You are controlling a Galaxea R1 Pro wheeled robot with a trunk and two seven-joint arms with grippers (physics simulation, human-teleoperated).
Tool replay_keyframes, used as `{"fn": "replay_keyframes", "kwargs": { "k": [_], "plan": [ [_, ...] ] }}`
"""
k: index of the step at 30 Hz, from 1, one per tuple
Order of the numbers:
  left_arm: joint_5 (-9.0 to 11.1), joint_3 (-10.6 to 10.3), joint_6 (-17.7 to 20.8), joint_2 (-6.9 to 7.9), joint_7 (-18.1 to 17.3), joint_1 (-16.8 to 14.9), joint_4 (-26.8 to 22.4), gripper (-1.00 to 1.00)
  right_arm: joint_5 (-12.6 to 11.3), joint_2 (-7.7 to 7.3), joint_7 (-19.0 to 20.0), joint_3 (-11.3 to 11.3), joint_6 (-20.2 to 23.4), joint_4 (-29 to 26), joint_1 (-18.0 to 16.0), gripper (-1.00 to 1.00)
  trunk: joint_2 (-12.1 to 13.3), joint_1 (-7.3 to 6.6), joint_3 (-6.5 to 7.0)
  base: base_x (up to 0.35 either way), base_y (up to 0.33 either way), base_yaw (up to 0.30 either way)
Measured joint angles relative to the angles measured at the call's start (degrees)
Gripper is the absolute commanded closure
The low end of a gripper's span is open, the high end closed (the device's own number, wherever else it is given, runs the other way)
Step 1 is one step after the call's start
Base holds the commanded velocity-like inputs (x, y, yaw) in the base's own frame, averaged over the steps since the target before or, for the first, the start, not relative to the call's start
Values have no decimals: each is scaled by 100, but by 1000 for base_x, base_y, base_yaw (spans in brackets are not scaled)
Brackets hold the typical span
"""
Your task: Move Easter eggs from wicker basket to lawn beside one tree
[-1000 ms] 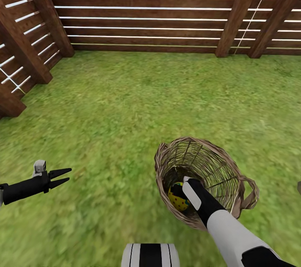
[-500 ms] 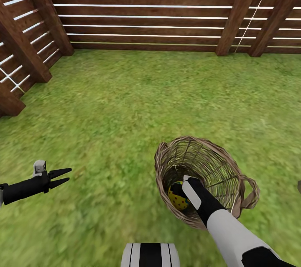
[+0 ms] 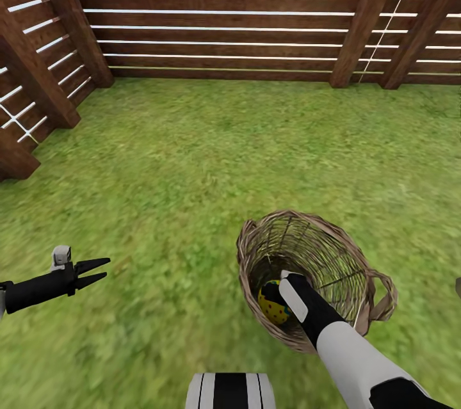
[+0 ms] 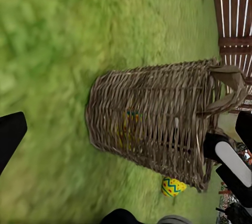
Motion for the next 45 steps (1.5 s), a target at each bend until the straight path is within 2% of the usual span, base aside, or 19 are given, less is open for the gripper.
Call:
{"fn": "replay_keyframes", "kwargs": {
  "k": [4,26,36,45],
  "plan": [
    [0,0,0,0,0,0,2,-100,3,0,0,0,6,-1,-1,100,0,0,0,0,0,0],
    [-2,-7,1,-9,8,0,6,-100,-33,-79,34,-10,14,-40,11,100,30,-56,487,0,0,0],
    [-15,-56,1,-17,9,-9,6,-100,-34,-89,5,-64,274,-102,11,100,43,-81,708,-57,0,0],
    [-15,-62,1,-28,9,-9,6,-100,-34,-116,-5,-73,305,-213,-31,100,55,-105,908,-27,0,0]
  ]
}}
